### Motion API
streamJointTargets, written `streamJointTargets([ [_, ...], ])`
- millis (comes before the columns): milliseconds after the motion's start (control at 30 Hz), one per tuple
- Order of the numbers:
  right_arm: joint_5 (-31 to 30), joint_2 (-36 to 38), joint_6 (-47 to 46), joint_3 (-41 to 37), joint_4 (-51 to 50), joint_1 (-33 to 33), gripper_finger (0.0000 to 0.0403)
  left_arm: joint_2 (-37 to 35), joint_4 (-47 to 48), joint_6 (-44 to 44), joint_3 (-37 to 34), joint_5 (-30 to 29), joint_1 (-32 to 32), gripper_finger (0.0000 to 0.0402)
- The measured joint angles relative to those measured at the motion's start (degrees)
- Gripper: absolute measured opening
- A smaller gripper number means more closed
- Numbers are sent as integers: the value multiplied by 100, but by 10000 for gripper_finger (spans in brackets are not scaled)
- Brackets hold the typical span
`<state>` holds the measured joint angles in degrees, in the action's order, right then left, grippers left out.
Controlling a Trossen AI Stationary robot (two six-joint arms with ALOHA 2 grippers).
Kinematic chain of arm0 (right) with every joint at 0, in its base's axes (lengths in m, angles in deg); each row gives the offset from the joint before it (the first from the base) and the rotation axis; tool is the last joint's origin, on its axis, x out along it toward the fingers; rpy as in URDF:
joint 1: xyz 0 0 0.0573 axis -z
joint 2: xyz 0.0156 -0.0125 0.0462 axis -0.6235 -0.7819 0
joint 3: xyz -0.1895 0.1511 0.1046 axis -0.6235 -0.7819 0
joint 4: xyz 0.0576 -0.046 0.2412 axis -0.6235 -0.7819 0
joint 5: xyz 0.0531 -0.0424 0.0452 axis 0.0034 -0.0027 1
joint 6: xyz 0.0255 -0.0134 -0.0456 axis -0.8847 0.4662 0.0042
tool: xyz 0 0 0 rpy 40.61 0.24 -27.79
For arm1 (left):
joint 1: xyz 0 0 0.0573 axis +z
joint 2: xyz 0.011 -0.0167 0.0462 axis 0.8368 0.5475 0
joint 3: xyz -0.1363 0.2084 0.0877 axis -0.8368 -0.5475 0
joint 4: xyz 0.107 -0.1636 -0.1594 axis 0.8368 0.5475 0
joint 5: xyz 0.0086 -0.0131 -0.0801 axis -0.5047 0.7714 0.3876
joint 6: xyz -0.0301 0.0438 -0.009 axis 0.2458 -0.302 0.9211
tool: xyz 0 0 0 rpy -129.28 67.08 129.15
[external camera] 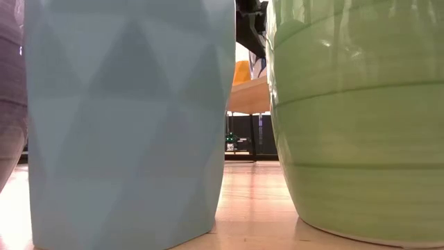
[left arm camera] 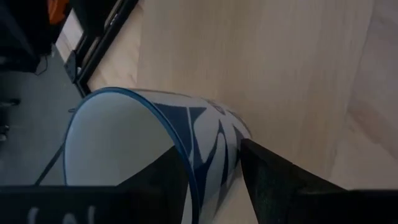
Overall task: Place coffee mugs
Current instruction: Put the blue patterned mug on the shelf
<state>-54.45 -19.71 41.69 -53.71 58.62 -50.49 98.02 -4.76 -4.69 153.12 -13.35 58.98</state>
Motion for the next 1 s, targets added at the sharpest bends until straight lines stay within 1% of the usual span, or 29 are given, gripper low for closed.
streamJointTargets([
  [133, 299, -278, 57, 0, 288, 322, 203, 0, -4, -387, 0, -261, -7, 149],
  [233, 352, -458, 56, 0, 460, 468, 203, 0, -13, -648, 0, -342, 20, 149],
  [367, 472, -662, 42, 0, 557, 599, 203, 0, -52, -669, 0, -433, 77, 149],
  [733, 454, -884, 109, 0, 868, 1164, 203, 0, -195, -669, 0, -439, 130, 149],
  [1000, 569, -1072, 263, 0, 1141, 1339, 203, 0, -208, -623, 0, -536, 217, 149],
])
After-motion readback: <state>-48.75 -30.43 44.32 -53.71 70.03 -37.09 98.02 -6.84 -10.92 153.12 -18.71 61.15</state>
